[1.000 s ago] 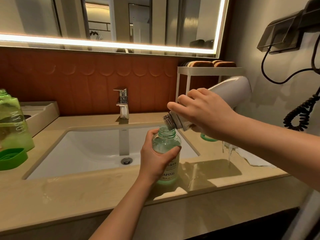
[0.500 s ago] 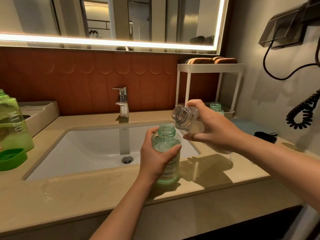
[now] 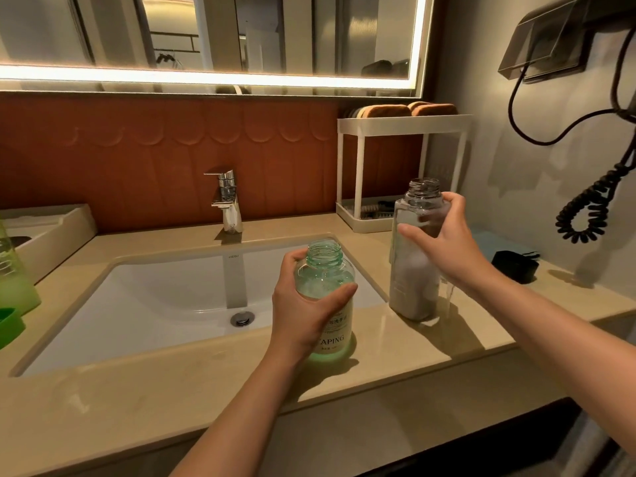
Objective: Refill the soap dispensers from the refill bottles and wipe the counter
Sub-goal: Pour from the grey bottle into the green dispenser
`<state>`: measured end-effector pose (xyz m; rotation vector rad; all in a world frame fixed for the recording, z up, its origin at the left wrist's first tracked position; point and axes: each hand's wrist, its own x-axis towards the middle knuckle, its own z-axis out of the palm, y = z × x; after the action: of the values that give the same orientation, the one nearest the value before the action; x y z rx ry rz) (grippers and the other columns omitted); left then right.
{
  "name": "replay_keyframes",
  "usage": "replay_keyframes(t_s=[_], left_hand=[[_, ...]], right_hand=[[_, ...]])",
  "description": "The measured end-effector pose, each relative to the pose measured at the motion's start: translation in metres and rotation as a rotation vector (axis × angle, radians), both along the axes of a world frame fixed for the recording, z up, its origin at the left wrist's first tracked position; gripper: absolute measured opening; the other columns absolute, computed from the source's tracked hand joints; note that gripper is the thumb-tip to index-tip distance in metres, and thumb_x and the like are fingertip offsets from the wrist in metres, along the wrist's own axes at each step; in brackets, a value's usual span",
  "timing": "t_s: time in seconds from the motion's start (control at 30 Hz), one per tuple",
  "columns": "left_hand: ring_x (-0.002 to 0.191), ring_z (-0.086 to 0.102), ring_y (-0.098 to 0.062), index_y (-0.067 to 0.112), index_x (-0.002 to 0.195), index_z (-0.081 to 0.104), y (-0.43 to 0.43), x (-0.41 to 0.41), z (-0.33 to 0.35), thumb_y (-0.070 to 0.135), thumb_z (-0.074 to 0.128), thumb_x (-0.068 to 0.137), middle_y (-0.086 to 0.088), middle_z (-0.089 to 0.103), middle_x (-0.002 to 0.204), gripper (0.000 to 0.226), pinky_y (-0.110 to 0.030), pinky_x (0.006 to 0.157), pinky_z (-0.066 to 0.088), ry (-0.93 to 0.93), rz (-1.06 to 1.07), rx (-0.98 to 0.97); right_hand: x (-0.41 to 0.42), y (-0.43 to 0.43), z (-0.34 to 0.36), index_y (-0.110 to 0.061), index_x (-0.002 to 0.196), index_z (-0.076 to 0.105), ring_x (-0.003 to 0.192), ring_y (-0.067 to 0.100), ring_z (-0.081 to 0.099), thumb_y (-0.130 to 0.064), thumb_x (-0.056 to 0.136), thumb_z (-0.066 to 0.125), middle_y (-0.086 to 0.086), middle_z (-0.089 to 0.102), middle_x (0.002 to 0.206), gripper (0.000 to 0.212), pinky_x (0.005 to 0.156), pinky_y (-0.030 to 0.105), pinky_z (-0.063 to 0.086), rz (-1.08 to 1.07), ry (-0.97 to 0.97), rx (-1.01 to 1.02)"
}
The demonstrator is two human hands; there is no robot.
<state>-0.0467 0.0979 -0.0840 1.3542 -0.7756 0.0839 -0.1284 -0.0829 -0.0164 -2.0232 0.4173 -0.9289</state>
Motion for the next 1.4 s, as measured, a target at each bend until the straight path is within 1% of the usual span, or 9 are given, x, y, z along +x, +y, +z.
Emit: replay_keyframes(t_s=[0.1, 0.3, 0.47, 0.6, 0.7, 0.8, 1.0, 1.2, 1.4], left_hand=[[0.085, 0.058, 0.01, 0.033, 0.099, 0.048, -0.008, 0.0, 0.001, 0.03, 0.083, 0.053, 0.013, 0.06, 0.099, 0.057, -0.009, 0.07, 0.047, 0.017, 0.0, 0.003], [0.093, 0.06, -0.003, 0.033, 0.099, 0.047, -0.027, -0.002, 0.002, 0.025, 0.086, 0.056, 0.012, 0.06, 0.101, 0.058, -0.012, 0.074, 0.049, 0.013, -0.026, 0.012], [0.095, 0.057, -0.003, 0.033, 0.098, 0.046, -0.044, -0.005, 0.003, 0.021, 0.081, 0.06, 0.013, 0.058, 0.102, 0.054, -0.01, 0.075, 0.048, 0.016, -0.04, 0.008], [0.096, 0.059, -0.005, 0.032, 0.1, 0.045, -0.058, -0.006, 0.002, 0.032, 0.086, 0.053, 0.013, 0.059, 0.103, 0.063, -0.014, 0.076, 0.049, 0.019, -0.053, 0.024], [0.09, 0.059, 0.003, 0.032, 0.1, 0.046, -0.069, -0.008, 0.002, 0.038, 0.083, 0.049, 0.013, 0.06, 0.102, 0.064, -0.012, 0.074, 0.049, 0.025, -0.063, 0.026], [0.086, 0.057, 0.012, 0.033, 0.099, 0.046, -0.08, -0.009, 0.002, 0.025, 0.086, 0.057, 0.017, 0.059, 0.099, 0.058, -0.008, 0.073, 0.047, 0.013, -0.073, 0.035], [0.086, 0.057, 0.01, 0.035, 0.096, 0.045, -0.099, -0.013, 0.0, 0.015, 0.083, 0.064, 0.02, 0.057, 0.097, 0.054, -0.009, 0.073, 0.047, -0.001, -0.088, 0.043], [0.088, 0.057, 0.011, 0.036, 0.098, 0.046, -0.111, -0.018, 0.002, 0.034, 0.082, 0.055, 0.02, 0.058, 0.097, 0.056, -0.006, 0.071, 0.046, 0.0, -0.102, 0.038], [0.088, 0.056, 0.013, 0.037, 0.099, 0.046, -0.114, -0.018, 0.001, 0.053, 0.072, 0.047, 0.022, 0.058, 0.098, 0.061, -0.005, 0.071, 0.045, 0.002, -0.092, 0.031]], right_hand=[[0.0, -0.01, -0.002, -0.018, 0.142, 0.01, 0.112, 0.013, 0.037, -0.026, 0.086, 0.064, 0.008, 0.036, 0.14, 0.078, 0.09, 0.029, 0.033, -0.02, -0.002, 0.028], [0.012, -0.031, -0.008, -0.022, 0.142, 0.009, 0.127, 0.024, 0.04, -0.026, 0.081, 0.069, 0.007, 0.036, 0.142, 0.086, 0.098, 0.035, 0.037, -0.03, 0.015, 0.007], [0.018, -0.05, -0.012, -0.027, 0.144, 0.005, 0.129, 0.024, 0.039, -0.025, 0.074, 0.076, 0.008, 0.034, 0.144, 0.1, 0.105, 0.042, 0.038, -0.007, 0.059, -0.004], [0.013, -0.061, -0.018, -0.027, 0.148, -0.006, 0.14, 0.023, 0.024, -0.041, 0.074, 0.07, 0.005, 0.019, 0.154, 0.107, 0.112, 0.044, 0.026, 0.071, 0.111, 0.103], [0.006, -0.067, -0.023, -0.024, 0.15, 0.001, 0.142, 0.021, 0.018, -0.049, 0.088, 0.045, 0.001, 0.014, 0.156, 0.08, 0.111, 0.04, 0.021, 0.063, 0.07, 0.181], [-0.002, -0.083, -0.032, -0.018, 0.149, 0.017, 0.142, 0.018, 0.02, -0.041, 0.099, 0.031, 0.001, 0.02, 0.155, 0.057, 0.113, 0.037, 0.019, -0.125, 0.123, 0.033], [-0.015, -0.114, -0.042, -0.007, 0.13, 0.047, 0.109, 0.027, 0.052, -0.033, 0.094, 0.05, 0.015, 0.053, 0.126, 0.045, 0.084, 0.032, 0.038, -0.346, 0.437, -0.174], [-0.006, -0.117, -0.036, -0.005, 0.118, 0.052, 0.097, 0.029, 0.058, -0.043, 0.089, 0.054, 0.015, 0.059, 0.109, 0.048, 0.076, 0.037, 0.048, -0.362, 0.679, -0.163], [0.008, -0.12, -0.033, -0.006, 0.11, 0.044, 0.061, 0.021, 0.058, -0.051, 0.085, 0.056, 0.01, 0.055, 0.086, 0.053, 0.042, 0.025, 0.04, -0.369, 0.783, -0.075]])
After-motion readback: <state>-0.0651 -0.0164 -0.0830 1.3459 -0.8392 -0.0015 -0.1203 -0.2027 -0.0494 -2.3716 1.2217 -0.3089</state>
